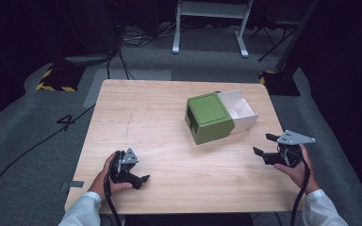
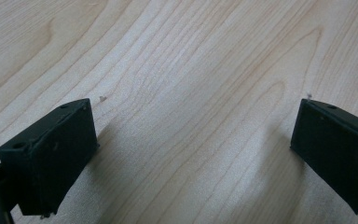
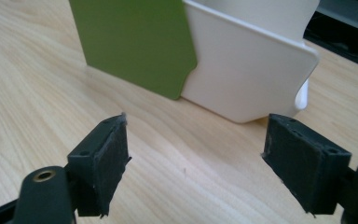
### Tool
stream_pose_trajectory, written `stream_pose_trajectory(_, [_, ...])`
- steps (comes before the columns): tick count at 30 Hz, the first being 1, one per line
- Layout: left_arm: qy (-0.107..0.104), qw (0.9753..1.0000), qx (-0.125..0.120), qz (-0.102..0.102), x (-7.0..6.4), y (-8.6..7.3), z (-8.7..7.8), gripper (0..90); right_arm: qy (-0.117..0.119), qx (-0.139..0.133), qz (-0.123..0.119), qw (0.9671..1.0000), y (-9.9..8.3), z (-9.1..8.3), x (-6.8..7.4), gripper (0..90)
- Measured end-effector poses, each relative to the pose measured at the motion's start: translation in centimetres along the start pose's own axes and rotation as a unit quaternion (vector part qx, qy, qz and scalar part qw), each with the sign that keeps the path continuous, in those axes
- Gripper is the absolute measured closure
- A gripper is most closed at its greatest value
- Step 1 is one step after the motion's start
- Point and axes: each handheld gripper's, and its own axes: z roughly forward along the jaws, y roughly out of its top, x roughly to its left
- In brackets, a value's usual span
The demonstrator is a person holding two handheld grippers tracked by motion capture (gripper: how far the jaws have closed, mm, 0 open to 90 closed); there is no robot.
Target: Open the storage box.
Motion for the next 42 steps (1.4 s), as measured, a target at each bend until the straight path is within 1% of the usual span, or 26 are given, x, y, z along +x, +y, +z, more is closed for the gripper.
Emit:
stream_pose_trajectory(5, [0.0,1.0,0.0,0.0,0.0,0.0,0.0,0.4,0.005,0.019,-0.006,0.9998,-1.3,0.0,0.5,22.7])
stream_pose_trajectory(6, [0.0,1.0,0.0,0.0,0.0,0.0,0.0,0.4,0.005,0.019,-0.006,0.9998,-1.3,0.0,0.5,22.7])
stream_pose_trajectory(7, [0.0,1.0,0.0,0.0,0.0,0.0,0.0,0.4,0.008,0.026,-0.006,0.9996,-1.9,0.1,0.5,22.6])
stream_pose_trajectory(10, [0.0,1.0,0.0,0.0,0.0,0.0,0.0,0.4,0.008,0.037,-0.008,0.9993,-2.7,0.2,0.6,21.9])
stream_pose_trajectory(13, [0.0,1.0,0.0,0.0,0.0,0.0,0.0,0.4,0.011,0.043,-0.008,0.999,-3.2,0.3,0.6,21.7])
stream_pose_trajectory(15, [0.0,1.0,0.0,0.0,0.0,0.0,0.0,0.4,0.015,0.052,-0.007,0.9985,-4.0,0.4,0.6,21.5])
stream_pose_trajectory(17, [0.0,1.0,0.0,0.0,0.0,0.0,0.0,0.4,0.014,0.057,-0.007,0.9983,-4.3,0.4,0.6,21.3])
stream_pose_trajectory(20, [0.0,1.0,0.0,0.0,0.0,0.0,0.0,0.4,0.015,0.066,-0.006,0.9977,-5.2,0.5,0.7,21.0])
stream_pose_trajectory(27, [0.0,1.0,0.0,0.0,0.0,0.0,0.0,0.4,0.015,0.071,0.005,0.9973,-6.4,0.4,0.5,20.8])
stream_pose_trajectory(33, [0.0,1.0,0.0,0.0,0.0,0.0,0.0,0.4,0.015,0.077,0.022,0.9967,-7.7,0.3,0.3,20.7])
stream_pose_trajectory(39, [0.0,1.0,0.0,0.0,0.0,0.0,0.0,0.4,0.012,0.083,0.032,0.9959,-8.6,0.4,0.2,20.3])
stream_pose_trajectory(42, [0.0,1.0,0.0,0.0,0.0,0.0,0.0,0.4,0.017,0.076,0.046,0.9959,-9.1,0.4,0.2,19.3])
